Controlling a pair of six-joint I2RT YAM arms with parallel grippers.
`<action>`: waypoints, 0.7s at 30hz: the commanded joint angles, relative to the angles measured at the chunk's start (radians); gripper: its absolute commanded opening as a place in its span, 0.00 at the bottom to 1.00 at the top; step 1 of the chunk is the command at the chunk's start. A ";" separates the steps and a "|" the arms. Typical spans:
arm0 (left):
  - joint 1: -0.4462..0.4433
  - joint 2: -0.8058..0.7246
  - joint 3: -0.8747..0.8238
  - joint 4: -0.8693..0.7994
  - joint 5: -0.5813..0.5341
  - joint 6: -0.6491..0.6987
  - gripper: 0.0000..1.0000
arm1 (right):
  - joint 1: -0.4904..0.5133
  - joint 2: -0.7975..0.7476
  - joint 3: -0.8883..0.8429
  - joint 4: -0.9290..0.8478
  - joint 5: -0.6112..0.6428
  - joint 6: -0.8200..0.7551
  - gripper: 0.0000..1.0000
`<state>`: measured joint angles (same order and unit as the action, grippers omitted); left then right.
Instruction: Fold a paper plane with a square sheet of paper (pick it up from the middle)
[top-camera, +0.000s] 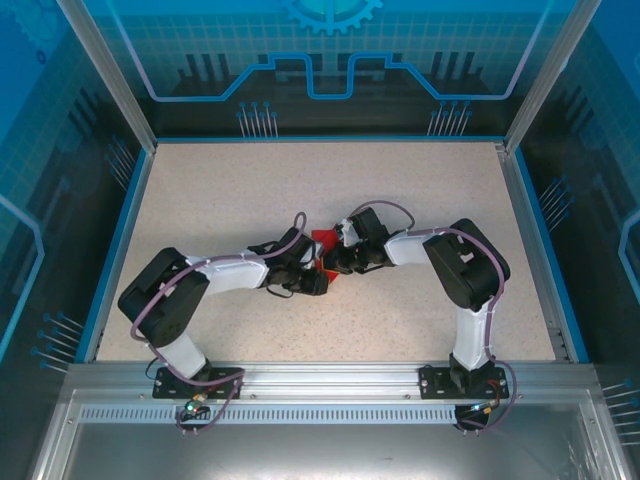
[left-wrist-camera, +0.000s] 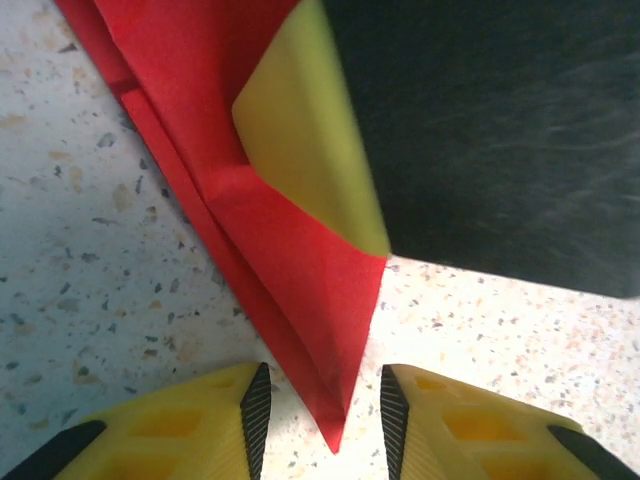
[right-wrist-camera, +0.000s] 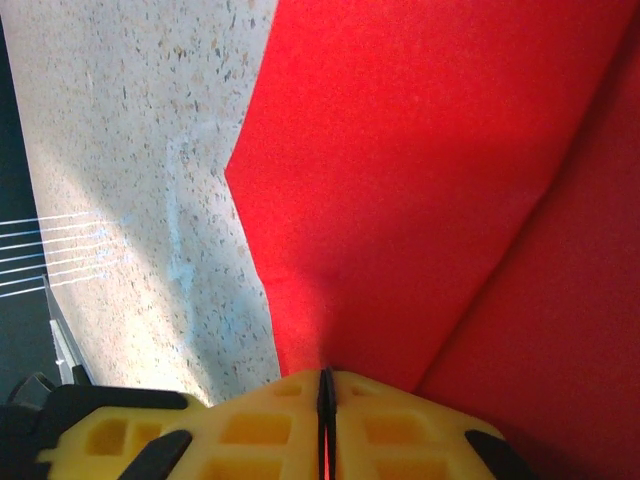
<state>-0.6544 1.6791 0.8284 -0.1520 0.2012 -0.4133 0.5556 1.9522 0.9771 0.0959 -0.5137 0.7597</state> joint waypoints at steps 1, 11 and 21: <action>-0.014 0.040 0.052 -0.047 -0.039 0.013 0.36 | -0.009 0.074 -0.031 -0.042 0.062 -0.003 0.11; -0.036 0.102 0.094 -0.136 -0.191 0.025 0.19 | -0.023 0.067 -0.045 -0.021 0.050 0.001 0.11; -0.036 0.109 0.066 -0.103 -0.133 0.021 0.14 | -0.029 0.048 -0.055 -0.024 0.052 -0.005 0.11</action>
<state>-0.6849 1.7351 0.9203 -0.2802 0.0719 -0.4099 0.5438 1.9602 0.9627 0.1448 -0.5472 0.7670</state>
